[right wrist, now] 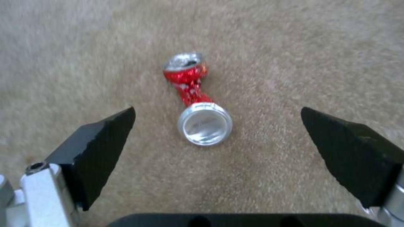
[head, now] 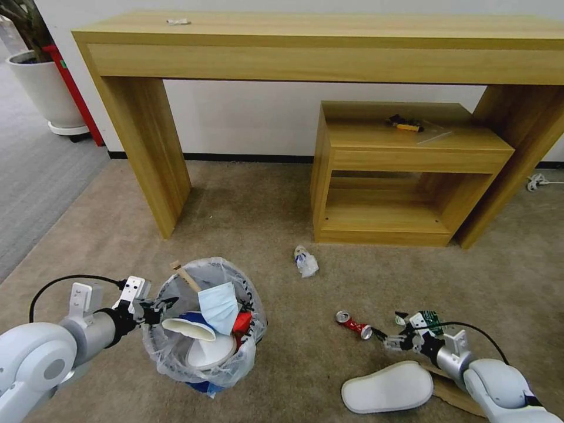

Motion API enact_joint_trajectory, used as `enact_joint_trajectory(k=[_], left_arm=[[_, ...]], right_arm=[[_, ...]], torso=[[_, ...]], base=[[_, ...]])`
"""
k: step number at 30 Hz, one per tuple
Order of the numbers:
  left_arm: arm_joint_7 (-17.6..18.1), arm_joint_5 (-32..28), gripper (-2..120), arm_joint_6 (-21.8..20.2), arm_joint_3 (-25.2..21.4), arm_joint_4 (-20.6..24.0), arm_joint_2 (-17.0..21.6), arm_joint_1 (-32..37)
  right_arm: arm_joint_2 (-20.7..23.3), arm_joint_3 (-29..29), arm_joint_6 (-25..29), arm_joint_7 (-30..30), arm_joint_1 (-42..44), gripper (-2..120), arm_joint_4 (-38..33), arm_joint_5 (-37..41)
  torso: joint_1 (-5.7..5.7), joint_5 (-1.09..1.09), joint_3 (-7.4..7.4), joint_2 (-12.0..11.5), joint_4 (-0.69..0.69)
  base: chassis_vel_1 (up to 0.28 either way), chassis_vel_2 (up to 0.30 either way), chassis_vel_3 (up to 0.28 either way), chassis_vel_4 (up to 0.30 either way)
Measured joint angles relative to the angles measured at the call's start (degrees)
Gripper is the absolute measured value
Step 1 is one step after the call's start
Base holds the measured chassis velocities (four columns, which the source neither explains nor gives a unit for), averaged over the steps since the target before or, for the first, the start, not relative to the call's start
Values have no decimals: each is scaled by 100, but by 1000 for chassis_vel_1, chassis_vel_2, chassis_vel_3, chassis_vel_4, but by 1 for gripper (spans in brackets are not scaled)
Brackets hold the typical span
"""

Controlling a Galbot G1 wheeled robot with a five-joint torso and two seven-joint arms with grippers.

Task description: Pick up the trash bin and place the garbage on the floor into it.

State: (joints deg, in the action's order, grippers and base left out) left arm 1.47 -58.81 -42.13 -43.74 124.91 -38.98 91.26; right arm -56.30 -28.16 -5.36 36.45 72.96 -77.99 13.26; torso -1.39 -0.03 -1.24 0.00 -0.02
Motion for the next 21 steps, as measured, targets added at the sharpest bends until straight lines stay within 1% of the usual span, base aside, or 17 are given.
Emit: enact_joint_trajectory(k=[1, 2, 5, 6, 8, 9, 11, 14, 17, 19, 21], left_arm=[[4, 12, 0, 0, 24, -9, -12, -1], [4, 12, 0, 0, 24, -9, -12, -1], [4, 41, 0, 0, 69, -38, -37, -8], [4, 41, 0, 0, 69, -38, -37, -8], [2, 46, 0, 0, 73, -64, -44, -13], [2, 46, 0, 0, 73, -64, -44, -13], [-2, 47, 0, 0, 56, -73, -46, -10], [-6, 44, 0, 0, 32, -74, -45, -6], [-9, 41, 0, 0, 17, -79, -43, -6], [-13, 38, 0, 0, 13, -95, -35, -9], [-14, 38, 0, 0, 14, -101, -30, -13]], right_arm=[[-4, 116, 52, 48, -160, 100, 201, -79], [-4, 116, 52, 48, -160, 100, 201, -79], [-116, 476, 178, 90, -709, 100, 820, -268], [-116, 476, 178, 90, -709, 100, 820, -268], [-215, 678, 219, 95, -1032, 100, 1192, -376], [-215, 678, 219, 95, -1032, 100, 1192, -376], [-298, 927, 248, 96, -1316, 100, 1552, -457], [-333, 1068, 257, 96, -1455, 100, 1734, -464], [-356, 1194, 257, 95, -1561, 100, 1884, -468], [-421, 1364, 269, 96, -1744, 98, 2144, -486], [-443, 1412, 271, 103, -1808, 97, 2228, -496]], torso=[[0, 0, 0, 0, 0], [0, 0, 0, 0, 0], [0, 2, 0, 0, 2], [0, 2, 0, 0, 2], [0, 0, 0, 0, 2], [0, 0, 0, 0, 2], [0, 3, 0, 0, 3], [0, -1, 0, 0, 2], [0, 0, 0, 0, 1], [0, 0, 0, 0, 1], [0, 0, 0, 0, 2]], base=[[0, 0, 0, 0], [0, 0, 0, 0], [0, 0, 0, 0], [0, 0, 0, 0], [0, 0, 0, 0], [0, 0, 0, 0], [0, 0, 0, 0], [0, 0, 0, 0], [0, 0, 0, 0], [0, 0, 0, 0], [0, 0, 0, 0]])
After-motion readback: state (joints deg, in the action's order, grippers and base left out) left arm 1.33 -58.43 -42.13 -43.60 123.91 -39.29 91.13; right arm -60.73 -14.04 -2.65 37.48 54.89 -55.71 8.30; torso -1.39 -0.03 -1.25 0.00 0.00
